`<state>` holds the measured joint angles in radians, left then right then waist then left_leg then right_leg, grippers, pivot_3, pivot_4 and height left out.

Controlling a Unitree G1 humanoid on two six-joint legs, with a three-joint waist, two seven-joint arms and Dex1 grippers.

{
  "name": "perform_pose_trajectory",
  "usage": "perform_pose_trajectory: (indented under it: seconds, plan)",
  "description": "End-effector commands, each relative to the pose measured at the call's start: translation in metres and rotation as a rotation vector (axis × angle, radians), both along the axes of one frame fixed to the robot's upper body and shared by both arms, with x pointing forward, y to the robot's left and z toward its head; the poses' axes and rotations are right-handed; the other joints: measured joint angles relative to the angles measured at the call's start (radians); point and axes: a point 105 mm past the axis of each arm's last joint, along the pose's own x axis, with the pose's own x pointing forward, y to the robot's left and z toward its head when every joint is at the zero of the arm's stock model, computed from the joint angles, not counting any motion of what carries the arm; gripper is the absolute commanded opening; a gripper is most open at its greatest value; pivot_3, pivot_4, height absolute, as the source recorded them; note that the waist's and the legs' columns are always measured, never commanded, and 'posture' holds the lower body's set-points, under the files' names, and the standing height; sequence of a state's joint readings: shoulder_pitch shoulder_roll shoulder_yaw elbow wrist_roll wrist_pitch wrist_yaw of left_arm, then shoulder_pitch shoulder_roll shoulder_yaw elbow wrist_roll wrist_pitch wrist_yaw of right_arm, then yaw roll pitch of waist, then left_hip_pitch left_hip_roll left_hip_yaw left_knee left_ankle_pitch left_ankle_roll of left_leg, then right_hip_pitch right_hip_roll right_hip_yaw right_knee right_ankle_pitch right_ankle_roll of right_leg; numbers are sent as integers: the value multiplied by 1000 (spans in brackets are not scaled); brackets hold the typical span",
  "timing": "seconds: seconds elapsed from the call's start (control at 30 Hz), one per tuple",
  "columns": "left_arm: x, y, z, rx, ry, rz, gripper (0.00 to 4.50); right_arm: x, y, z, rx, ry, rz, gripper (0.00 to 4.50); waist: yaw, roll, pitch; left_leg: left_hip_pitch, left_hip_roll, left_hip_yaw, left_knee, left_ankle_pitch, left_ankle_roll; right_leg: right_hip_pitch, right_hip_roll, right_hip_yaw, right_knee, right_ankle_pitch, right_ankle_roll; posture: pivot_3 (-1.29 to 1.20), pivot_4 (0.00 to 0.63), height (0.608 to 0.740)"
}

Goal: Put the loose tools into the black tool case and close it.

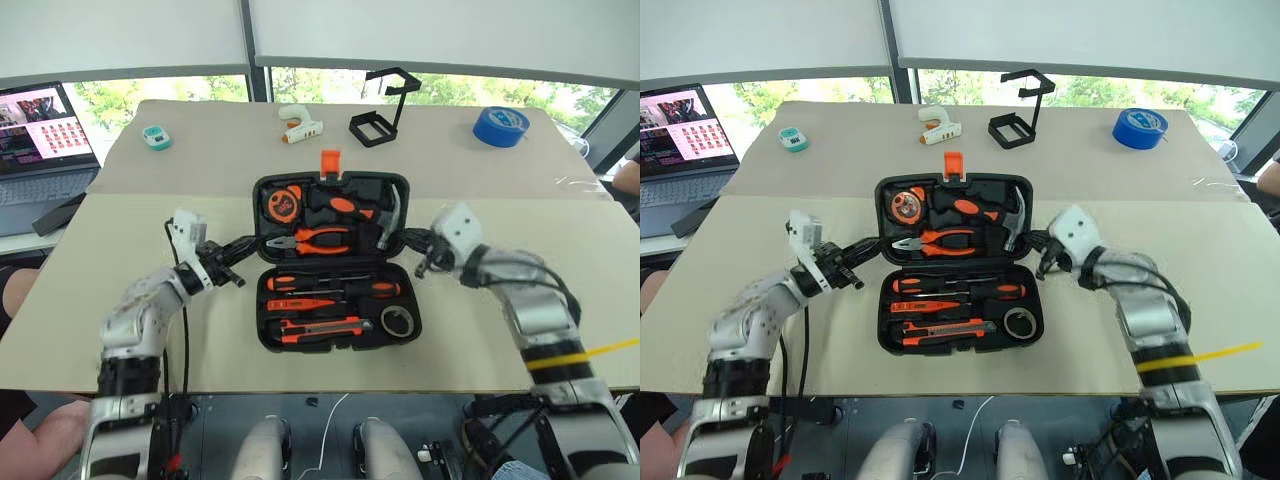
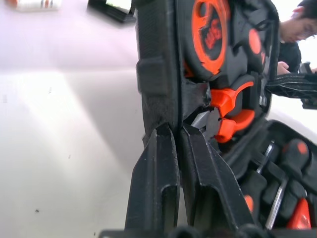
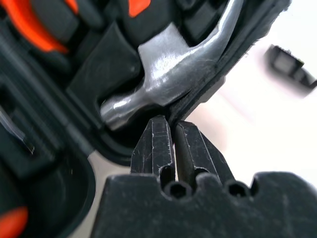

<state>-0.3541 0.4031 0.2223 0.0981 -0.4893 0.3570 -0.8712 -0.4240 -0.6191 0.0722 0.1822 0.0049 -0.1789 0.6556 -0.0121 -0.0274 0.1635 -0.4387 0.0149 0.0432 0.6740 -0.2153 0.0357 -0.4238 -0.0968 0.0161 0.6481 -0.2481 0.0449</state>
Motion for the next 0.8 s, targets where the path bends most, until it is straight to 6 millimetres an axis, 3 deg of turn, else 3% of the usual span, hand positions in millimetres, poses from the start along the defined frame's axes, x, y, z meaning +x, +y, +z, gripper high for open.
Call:
perform_pose_trajectory:
  seconds: [0.03, 0.2, 0.3, 0.33, 0.4, 0.5, 0.67, 0.73, 0.8]
  plan:
    - [-17, 32, 17, 78, -258, 126, 89, -22, -24, -7, -253, -261, 16, 0, 0, 0, 0, 0, 0, 0, 0, 0, 0, 0, 0, 0, 0, 0, 0, 0, 150, 740]
    - [-49, 41, -21, 310, -313, 114, 89, -49, -29, -36, -412, -435, 77, 0, -7, 0, 0, 9, 1, 6, -6, 0, 0, 4, 0, 4, -1, 0, -1, 0, 150, 740]
    - [-64, 42, -31, 287, -252, 47, 89, -59, -32, -65, -414, -327, 118, 0, -9, 0, 0, 18, 2, 10, -9, 0, 0, 10, 1, 7, -1, -1, -2, 0, 150, 740]
    - [-69, 45, -36, 297, -226, 43, 766, -62, -34, -72, -413, -299, 124, 796, -10, 0, 0, 22, 3, 10, -9, 0, 0, 15, 2, 7, -3, -1, -2, 0, 150, 740]
    - [-73, 51, -41, 308, -192, 50, 1404, -66, -36, -74, -411, -289, 127, 1357, -7, -1, 0, 33, 4, 11, -13, -1, 2, 26, 2, 7, -8, -2, -2, 0, 150, 740]
    - [-77, 66, -42, 332, -148, 53, 2461, -74, -39, -68, -403, -281, 166, 2352, -4, -1, 0, 34, 4, 12, -13, -2, 3, 27, 0, 7, -8, -3, -2, 0, 150, 740]
    - [-71, 84, -39, 362, -104, 69, 2461, -78, -57, -54, -309, -173, 103, 2352, 1, -1, 0, 36, 3, 9, -13, -2, 3, 32, 0, 5, -9, -3, -2, 0, 150, 740]
    - [-64, 80, -34, 363, -99, 39, 2526, -86, -61, -48, -189, -32, 95, 1820, 0, -1, 0, 36, 4, 9, -13, -2, 3, 32, -1, 4, -9, -3, -2, 0, 150, 740]
    - [-55, 75, -30, 374, -98, 8, 2014, -96, -60, -47, -76, 148, 111, 1295, 6, -1, 0, 36, 4, 8, -13, -2, 4, 33, -2, 3, -9, -3, -2, 0, 150, 740]
